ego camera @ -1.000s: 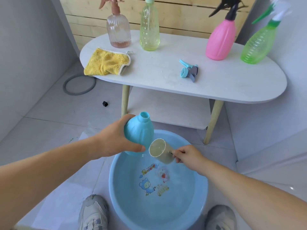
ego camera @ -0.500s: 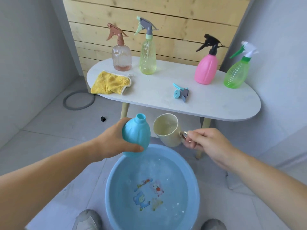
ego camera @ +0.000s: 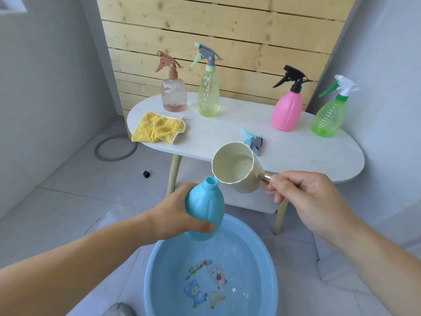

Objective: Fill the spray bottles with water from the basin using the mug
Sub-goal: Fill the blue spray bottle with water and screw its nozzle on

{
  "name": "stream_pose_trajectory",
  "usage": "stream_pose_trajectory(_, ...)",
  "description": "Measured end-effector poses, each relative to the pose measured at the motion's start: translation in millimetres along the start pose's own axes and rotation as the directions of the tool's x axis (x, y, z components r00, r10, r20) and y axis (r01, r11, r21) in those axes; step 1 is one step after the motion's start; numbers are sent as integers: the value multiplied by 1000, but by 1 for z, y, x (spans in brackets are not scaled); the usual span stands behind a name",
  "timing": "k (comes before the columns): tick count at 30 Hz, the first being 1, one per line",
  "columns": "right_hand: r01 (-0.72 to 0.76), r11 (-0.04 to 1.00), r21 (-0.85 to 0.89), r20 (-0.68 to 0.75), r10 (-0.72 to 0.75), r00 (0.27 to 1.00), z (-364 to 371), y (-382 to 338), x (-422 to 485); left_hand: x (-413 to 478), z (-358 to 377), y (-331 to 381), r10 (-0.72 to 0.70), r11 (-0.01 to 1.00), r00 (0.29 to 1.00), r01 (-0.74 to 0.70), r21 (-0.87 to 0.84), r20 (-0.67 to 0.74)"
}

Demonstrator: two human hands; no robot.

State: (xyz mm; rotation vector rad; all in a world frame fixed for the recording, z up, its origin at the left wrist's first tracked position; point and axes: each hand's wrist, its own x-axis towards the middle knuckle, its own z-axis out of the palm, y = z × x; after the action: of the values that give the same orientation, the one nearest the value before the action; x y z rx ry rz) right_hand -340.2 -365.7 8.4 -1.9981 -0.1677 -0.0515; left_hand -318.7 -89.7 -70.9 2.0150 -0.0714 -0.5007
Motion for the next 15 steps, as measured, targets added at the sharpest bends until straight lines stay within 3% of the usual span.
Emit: stream_pose_trajectory(15,56,991,-123,-28,-60,998,0,-5,-2,4,4,-1,39,999,999,-39,33,19)
